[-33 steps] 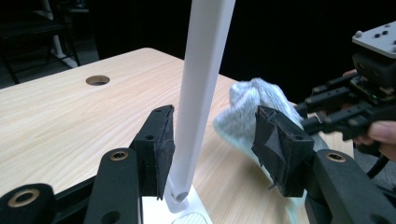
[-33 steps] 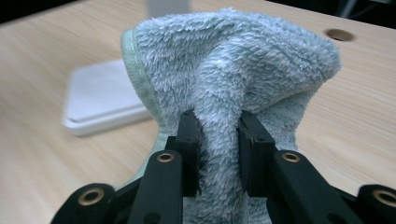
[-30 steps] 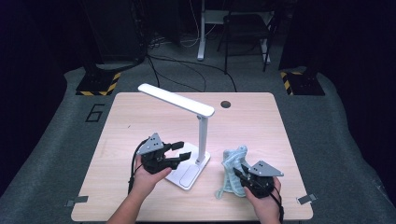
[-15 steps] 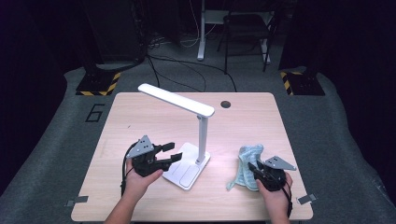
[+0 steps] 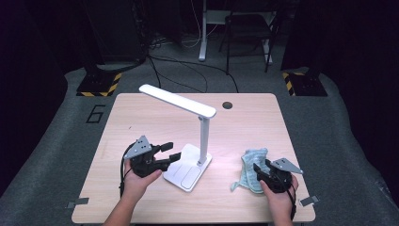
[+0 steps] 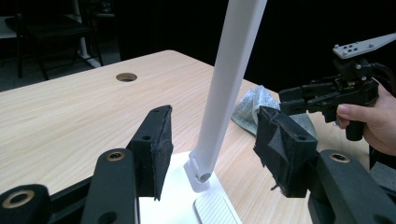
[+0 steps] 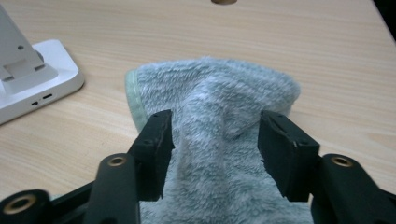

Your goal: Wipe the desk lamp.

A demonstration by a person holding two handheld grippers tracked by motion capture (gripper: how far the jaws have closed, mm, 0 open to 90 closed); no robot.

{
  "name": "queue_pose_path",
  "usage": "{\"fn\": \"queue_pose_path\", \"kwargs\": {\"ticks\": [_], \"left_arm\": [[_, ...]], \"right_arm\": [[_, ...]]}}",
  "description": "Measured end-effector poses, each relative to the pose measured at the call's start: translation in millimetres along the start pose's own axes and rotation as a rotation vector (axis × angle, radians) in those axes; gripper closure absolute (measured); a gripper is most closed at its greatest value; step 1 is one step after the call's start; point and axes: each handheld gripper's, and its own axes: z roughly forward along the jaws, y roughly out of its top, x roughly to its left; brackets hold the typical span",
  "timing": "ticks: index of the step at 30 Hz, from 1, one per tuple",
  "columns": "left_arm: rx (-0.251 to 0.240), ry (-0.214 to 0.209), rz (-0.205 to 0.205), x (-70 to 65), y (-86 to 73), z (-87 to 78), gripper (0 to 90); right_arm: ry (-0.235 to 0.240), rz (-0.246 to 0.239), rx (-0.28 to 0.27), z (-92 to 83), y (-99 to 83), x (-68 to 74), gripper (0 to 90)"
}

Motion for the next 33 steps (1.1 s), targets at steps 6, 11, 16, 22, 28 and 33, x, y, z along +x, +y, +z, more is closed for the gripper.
{"fn": "queue_pose_path", "kwargs": {"ticks": [6,11,16,22,28,33], "left_arm": [[-0.009,0.003,-0.017,0.6,1.7,0.3,45.3],[-0.012,0.006,-0.024,1.1,2.8,-0.3,44.9],[-0.017,0.008,-0.025,2.5,3.7,-1.2,44.7],[-0.023,0.022,-0.019,4.3,4.1,-2.7,44.3],[-0.015,0.023,0.010,2.8,5.2,-5.2,44.4],[-0.017,0.036,0.014,4.7,3.9,-9.0,43.9]], "right_arm": [[0.004,0.026,-0.066,-11.2,6.4,2.5,37.2],[0.080,0.014,-0.075,-13.6,14.1,12.4,33.3],[0.170,0.011,-0.120,-16.1,30.1,25.1,33.9],[0.247,-0.083,-0.153,-16.1,57.0,45.7,34.7],[0.308,-0.111,-0.183,-9.4,77.6,64.4,35.8],[0.341,-0.148,-0.153,2.1,89.1,80.1,35.8]]}}
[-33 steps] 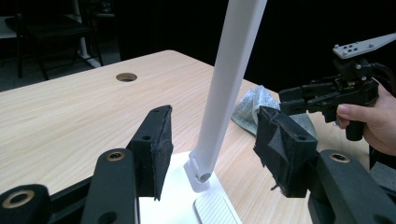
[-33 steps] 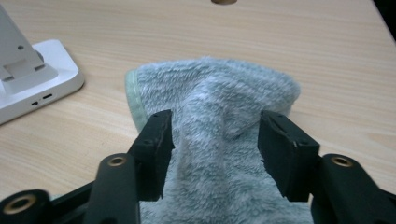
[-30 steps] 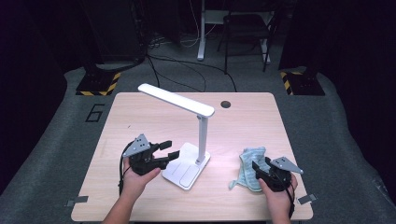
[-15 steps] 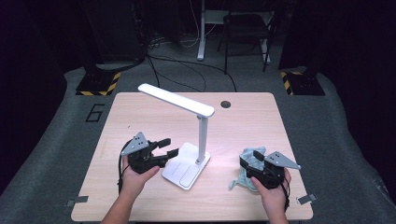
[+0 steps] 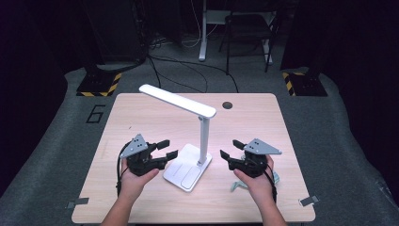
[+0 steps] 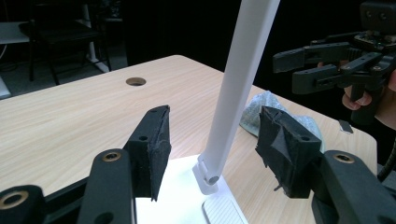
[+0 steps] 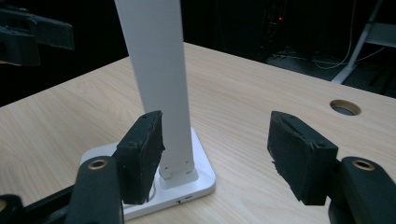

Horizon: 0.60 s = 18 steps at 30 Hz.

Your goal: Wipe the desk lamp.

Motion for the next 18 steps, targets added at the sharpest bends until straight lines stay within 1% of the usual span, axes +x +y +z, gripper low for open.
{"fn": "queue_pose_path", "kwargs": {"ticks": [2,3,4,5,7,10,12,13,14,15,16,17,18], "left_arm": [[0.000,0.002,-0.007,0.3,-0.6,-1.8,43.4],[-0.005,0.005,-0.019,-0.1,-0.8,-2.4,42.6],[-0.006,0.004,-0.008,1.1,-0.5,-3.5,41.9],[-0.009,0.004,-0.016,0.5,-0.8,-3.9,41.8],[-0.011,0.010,-0.019,0.2,-0.6,-5.4,41.1],[-0.010,0.007,-0.016,-0.1,-1.1,-6.7,40.2],[-0.005,0.008,-0.011,-0.3,-1.3,-7.5,40.2],[-0.001,0.011,0.000,-0.1,-1.3,-8.0,40.2],[-0.002,0.011,-0.003,-0.5,-1.6,-8.1,40.2],[-0.001,0.015,-0.002,-0.7,-1.7,-9.4,40.2],[-0.004,0.020,0.003,-0.4,-1.8,-9.9,40.2],[-0.004,0.015,-0.003,0.1,-1.9,-10.9,40.2],[-0.001,0.023,-0.001,0.7,-1.8,-12.1,40.2]], "right_arm": [[0.025,-0.008,0.008,7.7,3.0,2.6,35.7],[0.034,-0.005,0.012,11.0,4.2,4.4,35.8],[0.043,-0.013,0.010,14.7,5.5,5.6,35.8],[0.054,-0.018,0.011,19.0,7.1,7.4,35.7],[0.071,-0.020,0.013,25.4,9.7,10.2,35.6],[0.094,-0.029,0.012,34.1,13.7,13.8,35.5],[0.098,-0.035,0.015,37.1,15.2,15.0,35.5],[0.098,-0.035,0.016,40.6,16.4,16.3,35.4],[0.107,-0.038,0.021,47.7,19.2,17.8,35.3],[0.120,-0.042,0.022,50.9,20.1,18.1,35.2],[0.127,-0.042,0.026,52.9,20.6,18.6,35.1],[0.132,-0.038,0.027,55.5,21.1,20.0,35.0],[0.136,-0.039,0.032,57.8,21.4,21.3,34.8]]}}
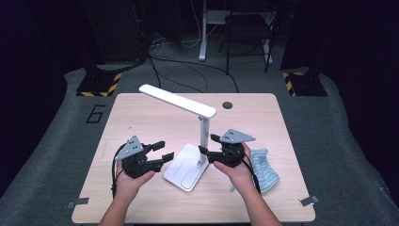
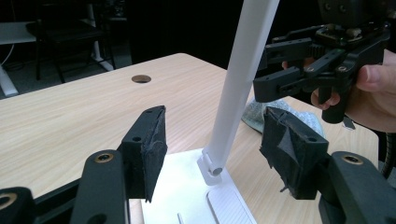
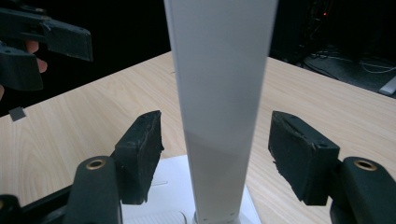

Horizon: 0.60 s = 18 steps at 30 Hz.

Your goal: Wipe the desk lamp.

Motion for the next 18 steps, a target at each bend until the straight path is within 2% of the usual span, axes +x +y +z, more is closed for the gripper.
{"fn": "queue_pose_path", "kwargs": {"ticks": [5,9,13,18], "left_arm": [[-0.017,0.005,-0.024,2.4,-0.4,-4.7,40.2],[-0.021,0.019,-0.028,3.6,-0.3,-8.2,40.2],[-0.021,0.021,-0.021,5.1,-0.4,-10.4,40.2],[-0.030,0.033,-0.026,6.3,-0.9,-12.8,40.2]], "right_arm": [[0.012,-0.016,0.015,11.6,1.4,3.0,34.0],[0.027,-0.014,0.018,17.7,2.4,1.5,33.8],[0.040,-0.009,0.030,21.7,1.7,1.8,33.5],[0.041,-0.026,0.040,19.9,1.3,4.3,32.7]]}}
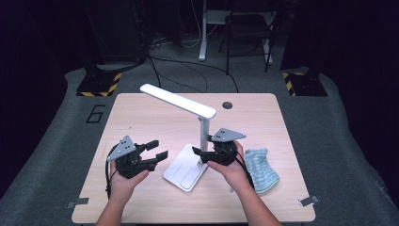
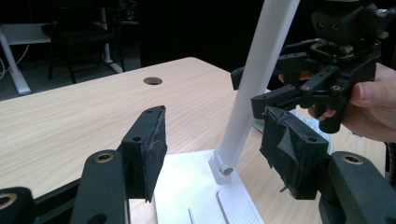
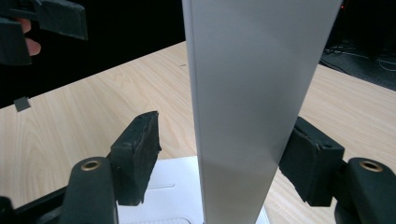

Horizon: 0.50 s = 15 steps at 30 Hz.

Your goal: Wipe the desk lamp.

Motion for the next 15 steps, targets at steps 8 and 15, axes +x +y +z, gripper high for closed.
{"fn": "queue_pose_path", "kwargs": {"ticks": [8,15], "left_arm": [[-0.003,-0.003,0.006,-1.6,2.0,-2.7,40.2],[-0.006,-0.005,0.006,-3.1,2.5,-2.8,40.2]], "right_arm": [[0.014,-0.017,0.016,-11.1,-4.6,15.0,32.8],[0.054,-0.029,-0.005,-23.7,-14.0,31.9,35.6]]}}
